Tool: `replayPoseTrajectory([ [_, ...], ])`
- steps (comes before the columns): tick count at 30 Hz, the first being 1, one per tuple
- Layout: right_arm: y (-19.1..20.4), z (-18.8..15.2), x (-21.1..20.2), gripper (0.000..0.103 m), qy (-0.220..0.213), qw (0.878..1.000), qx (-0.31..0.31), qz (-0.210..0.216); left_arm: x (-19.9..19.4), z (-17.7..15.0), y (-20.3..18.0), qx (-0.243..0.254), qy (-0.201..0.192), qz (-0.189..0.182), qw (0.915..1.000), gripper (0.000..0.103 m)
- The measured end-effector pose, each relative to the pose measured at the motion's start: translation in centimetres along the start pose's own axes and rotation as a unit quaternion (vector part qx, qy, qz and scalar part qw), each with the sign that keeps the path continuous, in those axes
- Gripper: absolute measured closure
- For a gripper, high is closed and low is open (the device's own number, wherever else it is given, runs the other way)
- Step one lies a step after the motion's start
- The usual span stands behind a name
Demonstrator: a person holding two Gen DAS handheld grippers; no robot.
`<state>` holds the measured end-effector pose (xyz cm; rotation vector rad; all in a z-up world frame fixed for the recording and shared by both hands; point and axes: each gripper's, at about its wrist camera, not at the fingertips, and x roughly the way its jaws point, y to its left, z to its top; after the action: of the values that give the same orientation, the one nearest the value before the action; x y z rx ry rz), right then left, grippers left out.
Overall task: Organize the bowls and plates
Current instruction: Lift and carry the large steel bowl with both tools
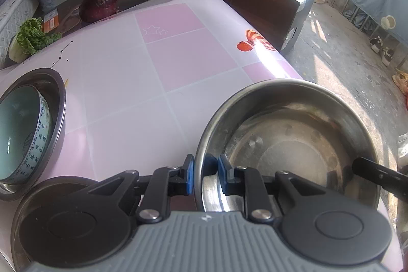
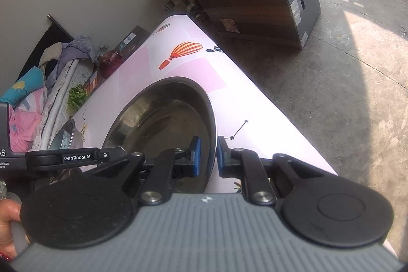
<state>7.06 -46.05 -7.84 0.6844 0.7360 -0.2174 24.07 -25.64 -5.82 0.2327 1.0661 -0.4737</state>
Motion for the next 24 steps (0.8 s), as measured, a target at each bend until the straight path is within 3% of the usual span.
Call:
replayPoseTrajectory([
  [24, -0.3, 0.0, -0.3, 0.091, -0.006, 1.000, -0.003, -0.004, -0.4, -0.7, -1.5, 0.023, -0.009, 0.020, 0.9995, 0.082],
])
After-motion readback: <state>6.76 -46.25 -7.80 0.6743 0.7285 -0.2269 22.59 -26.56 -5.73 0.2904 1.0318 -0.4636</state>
